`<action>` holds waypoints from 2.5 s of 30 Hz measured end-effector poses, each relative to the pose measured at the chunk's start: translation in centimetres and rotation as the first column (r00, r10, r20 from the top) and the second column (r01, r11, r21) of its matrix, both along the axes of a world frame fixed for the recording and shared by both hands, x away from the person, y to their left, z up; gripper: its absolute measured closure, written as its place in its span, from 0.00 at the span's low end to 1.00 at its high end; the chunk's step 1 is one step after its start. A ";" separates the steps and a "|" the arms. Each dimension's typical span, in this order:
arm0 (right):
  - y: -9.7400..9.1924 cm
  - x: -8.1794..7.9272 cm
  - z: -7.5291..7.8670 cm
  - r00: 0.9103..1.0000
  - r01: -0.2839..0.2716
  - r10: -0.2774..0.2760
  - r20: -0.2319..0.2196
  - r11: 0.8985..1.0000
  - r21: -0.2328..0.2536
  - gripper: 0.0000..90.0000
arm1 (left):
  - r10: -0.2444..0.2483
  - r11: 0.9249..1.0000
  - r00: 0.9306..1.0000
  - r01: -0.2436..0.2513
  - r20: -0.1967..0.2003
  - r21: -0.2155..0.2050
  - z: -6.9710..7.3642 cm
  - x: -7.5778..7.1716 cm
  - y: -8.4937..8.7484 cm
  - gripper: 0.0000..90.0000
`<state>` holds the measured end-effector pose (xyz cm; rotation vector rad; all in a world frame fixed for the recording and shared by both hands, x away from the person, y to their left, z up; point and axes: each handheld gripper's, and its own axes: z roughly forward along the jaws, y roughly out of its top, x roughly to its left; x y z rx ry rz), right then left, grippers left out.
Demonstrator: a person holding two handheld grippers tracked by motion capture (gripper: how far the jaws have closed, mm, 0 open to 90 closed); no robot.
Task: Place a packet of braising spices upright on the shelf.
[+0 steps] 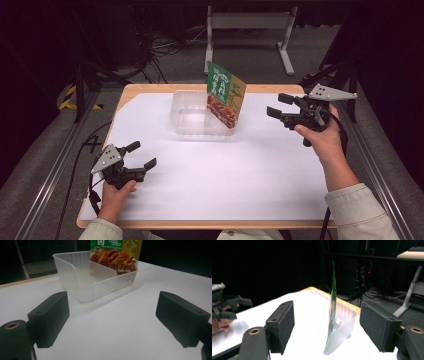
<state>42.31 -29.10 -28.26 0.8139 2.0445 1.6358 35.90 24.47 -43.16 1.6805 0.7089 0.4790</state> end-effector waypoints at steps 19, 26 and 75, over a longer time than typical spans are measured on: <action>0.2 -3.8 -6.8 0.991 -0.088 0.092 0.093 0.995 -0.044 0.30 | 0.011 1.000 1.000 -0.011 -0.002 -0.008 0.0 -0.5 0.5 0.13; -0.4 -4.4 -9.2 0.996 -0.059 0.062 0.068 0.997 -0.039 0.29 | -0.026 0.999 1.000 0.026 0.016 -0.033 0.1 -0.7 0.6 0.14; -1.8 -6.3 -15.8 0.999 0.040 -0.042 -0.017 0.994 -0.098 0.23 | -0.059 0.998 0.998 0.058 -0.007 -0.024 -0.4 0.1 0.3 0.13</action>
